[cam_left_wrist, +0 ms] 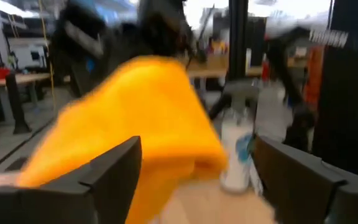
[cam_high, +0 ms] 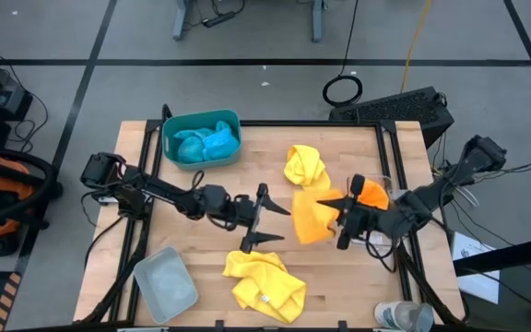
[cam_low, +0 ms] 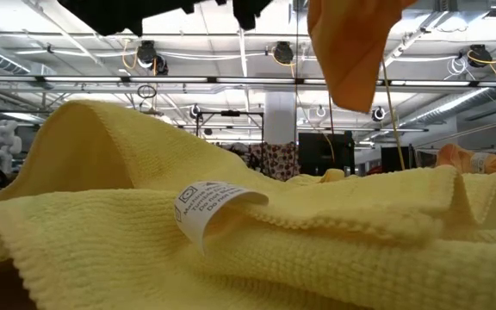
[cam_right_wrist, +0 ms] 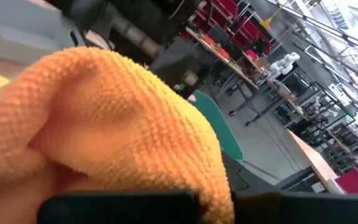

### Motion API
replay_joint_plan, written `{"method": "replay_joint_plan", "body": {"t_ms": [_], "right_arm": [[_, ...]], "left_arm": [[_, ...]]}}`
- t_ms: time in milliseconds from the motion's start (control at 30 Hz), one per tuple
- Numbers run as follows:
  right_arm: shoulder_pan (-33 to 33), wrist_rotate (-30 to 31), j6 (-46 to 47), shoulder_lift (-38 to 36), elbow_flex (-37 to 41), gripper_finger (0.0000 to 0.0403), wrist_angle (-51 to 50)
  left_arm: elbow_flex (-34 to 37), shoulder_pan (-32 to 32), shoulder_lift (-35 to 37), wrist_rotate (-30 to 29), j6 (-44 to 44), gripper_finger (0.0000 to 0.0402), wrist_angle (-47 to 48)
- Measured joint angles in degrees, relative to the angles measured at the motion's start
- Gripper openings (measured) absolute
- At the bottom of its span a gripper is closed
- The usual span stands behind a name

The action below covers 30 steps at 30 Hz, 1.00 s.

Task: Sort microfiber towel by color & place in baskets
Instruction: Put the orange microfiber cloth into the transparent bin

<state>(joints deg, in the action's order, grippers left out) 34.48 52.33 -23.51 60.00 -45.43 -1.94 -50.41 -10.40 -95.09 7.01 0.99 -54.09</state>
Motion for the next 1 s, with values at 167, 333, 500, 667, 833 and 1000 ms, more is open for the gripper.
{"method": "replay_joint_plan", "body": {"t_ms": [167,333,500,667,833,1000], "right_arm": [[0.7,0.2,0.1,1.4,0.0,0.0002,-3.8],[0.4,0.1,1.4,2.5,0.0,0.0001,-2.6],[-0.8,-0.1,1.6,3.5,0.0,0.0001,-0.4],[-1.2,-0.2,1.3,4.5,0.0,0.0001,2.0],[-1.2,-0.2,1.4,4.8,0.0,0.0005,3.3],[-1.0,-2.5,1.7,4.8,0.0,0.0006,3.8]], "left_arm": [[0.0,-1.1,0.3,-1.1,-0.9,0.0329,-2.6],[-0.5,-2.1,-0.4,-8.8,-0.3,0.0329,-4.3],[-1.9,-3.2,-3.3,-10.5,2.6,0.0329,-4.9],[-4.7,-3.3,-6.5,-12.9,5.5,0.0329,-3.3],[-6.0,-2.7,-10.1,-17.4,13.0,0.0329,-2.4],[-6.2,-2.3,-10.8,-19.4,18.6,0.0289,0.1]]}}
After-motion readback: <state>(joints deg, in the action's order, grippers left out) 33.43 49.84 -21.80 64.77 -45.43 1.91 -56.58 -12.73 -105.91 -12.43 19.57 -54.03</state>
